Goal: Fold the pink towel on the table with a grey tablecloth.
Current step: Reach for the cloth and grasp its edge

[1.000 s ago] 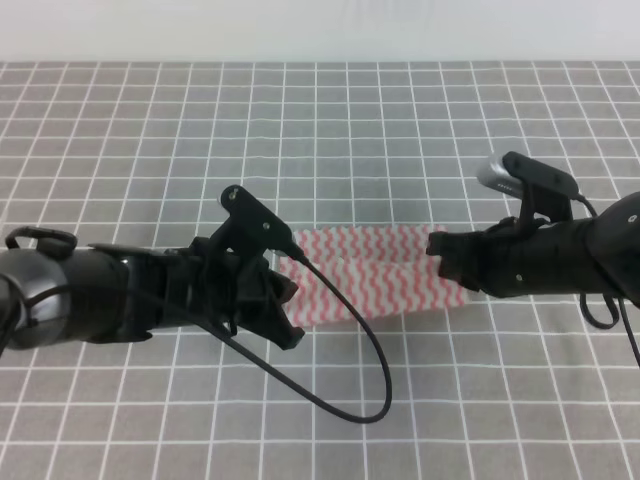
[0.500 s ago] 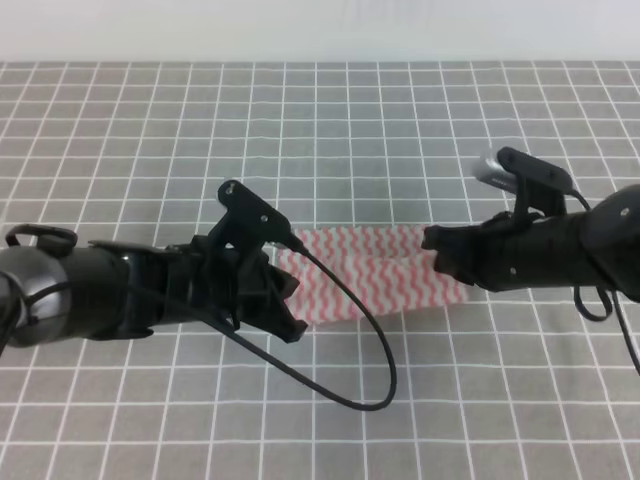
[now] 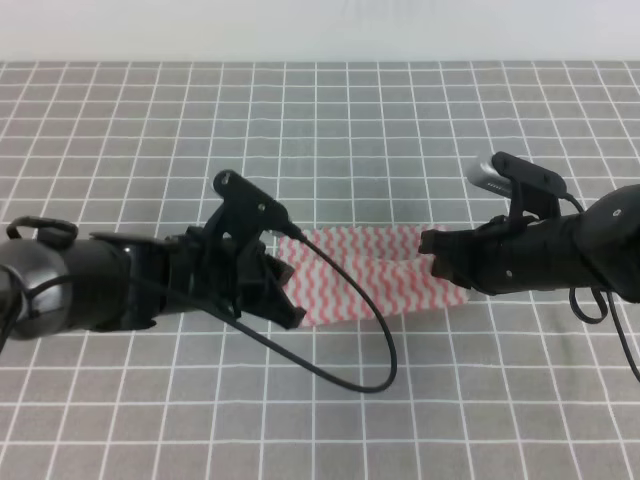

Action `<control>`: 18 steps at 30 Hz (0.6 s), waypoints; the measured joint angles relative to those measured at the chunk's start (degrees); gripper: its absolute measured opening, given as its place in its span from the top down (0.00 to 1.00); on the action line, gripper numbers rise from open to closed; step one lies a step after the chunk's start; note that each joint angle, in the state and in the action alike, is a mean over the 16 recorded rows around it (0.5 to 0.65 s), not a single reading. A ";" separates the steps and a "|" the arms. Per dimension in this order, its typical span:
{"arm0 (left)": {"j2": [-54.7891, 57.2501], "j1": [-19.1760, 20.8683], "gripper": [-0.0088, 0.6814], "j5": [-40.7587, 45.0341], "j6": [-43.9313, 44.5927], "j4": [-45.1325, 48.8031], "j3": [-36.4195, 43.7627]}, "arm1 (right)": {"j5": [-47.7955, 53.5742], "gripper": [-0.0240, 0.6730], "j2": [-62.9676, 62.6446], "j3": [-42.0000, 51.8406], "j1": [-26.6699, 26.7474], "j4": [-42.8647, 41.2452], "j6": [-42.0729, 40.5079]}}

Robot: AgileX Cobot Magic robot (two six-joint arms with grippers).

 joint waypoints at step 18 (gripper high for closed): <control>2.98 1.19 0.99 -0.81 -0.05 -0.11 -3.71 | -0.72 0.99 0.50 -1.15 -0.78 -0.17 -0.01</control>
